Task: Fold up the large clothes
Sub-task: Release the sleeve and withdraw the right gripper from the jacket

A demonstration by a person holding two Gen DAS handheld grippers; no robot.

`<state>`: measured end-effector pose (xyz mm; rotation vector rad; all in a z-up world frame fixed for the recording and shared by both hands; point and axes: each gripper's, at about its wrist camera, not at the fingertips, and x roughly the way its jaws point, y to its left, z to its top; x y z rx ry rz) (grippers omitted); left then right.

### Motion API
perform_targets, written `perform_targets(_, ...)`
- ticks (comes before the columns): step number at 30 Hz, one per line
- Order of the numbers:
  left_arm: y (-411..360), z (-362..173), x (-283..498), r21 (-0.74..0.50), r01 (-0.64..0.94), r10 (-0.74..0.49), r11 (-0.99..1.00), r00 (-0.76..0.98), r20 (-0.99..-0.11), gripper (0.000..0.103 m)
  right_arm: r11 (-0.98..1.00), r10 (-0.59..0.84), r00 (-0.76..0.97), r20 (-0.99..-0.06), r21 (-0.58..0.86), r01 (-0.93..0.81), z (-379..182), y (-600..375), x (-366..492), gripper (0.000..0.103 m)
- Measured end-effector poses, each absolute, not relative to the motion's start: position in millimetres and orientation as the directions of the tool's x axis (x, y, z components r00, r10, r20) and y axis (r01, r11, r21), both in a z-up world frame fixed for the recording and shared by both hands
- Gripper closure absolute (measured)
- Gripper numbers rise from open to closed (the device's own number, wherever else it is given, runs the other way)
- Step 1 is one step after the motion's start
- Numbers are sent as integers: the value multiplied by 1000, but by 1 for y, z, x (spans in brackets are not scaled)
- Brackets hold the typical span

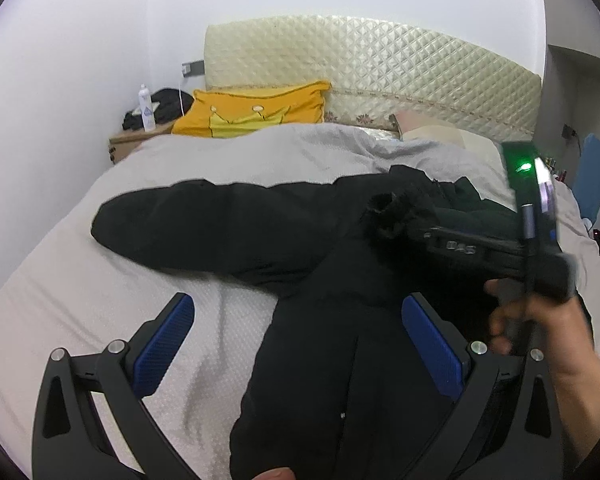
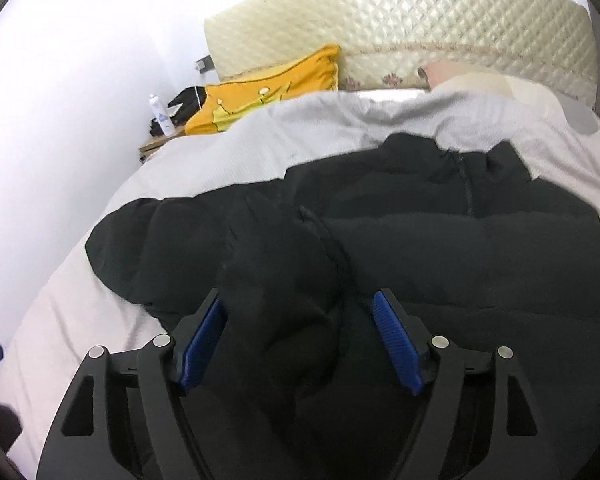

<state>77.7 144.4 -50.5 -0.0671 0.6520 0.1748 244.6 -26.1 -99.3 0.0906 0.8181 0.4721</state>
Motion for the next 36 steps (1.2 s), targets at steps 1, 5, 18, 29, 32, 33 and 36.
perform_targets(1,144,-49,77,-9,-182,139,983,783,-606,0,894,434,594,-677,244,-376,-94,-29,242,29)
perform_targets(5,140,-42,75,-21,-174,126,984,787,-604,0,906,411,648,-641,211,-367,-67,-53,227,29)
perform_targets(18,105,-23,54,-38,-132,87,991,819,-567,0,938,338,783,-522,122,-323,3,-131,164,27)
perform_targets(29,68,3,18,-52,-81,45,995,867,-496,0,966,257,857,-446,110,-233,19,-197,99,27)
perform_targets(32,53,9,10,-36,-74,49,997,882,-468,0,969,247,862,-442,104,-224,17,-210,84,27)
perform_targets(33,49,10,8,-35,-65,41,997,883,-467,0,970,244,864,-440,104,-221,17,-214,79,27)
perform_targets(36,39,11,5,-28,-48,30,998,884,-466,0,970,242,869,-431,109,-216,15,-225,64,27)
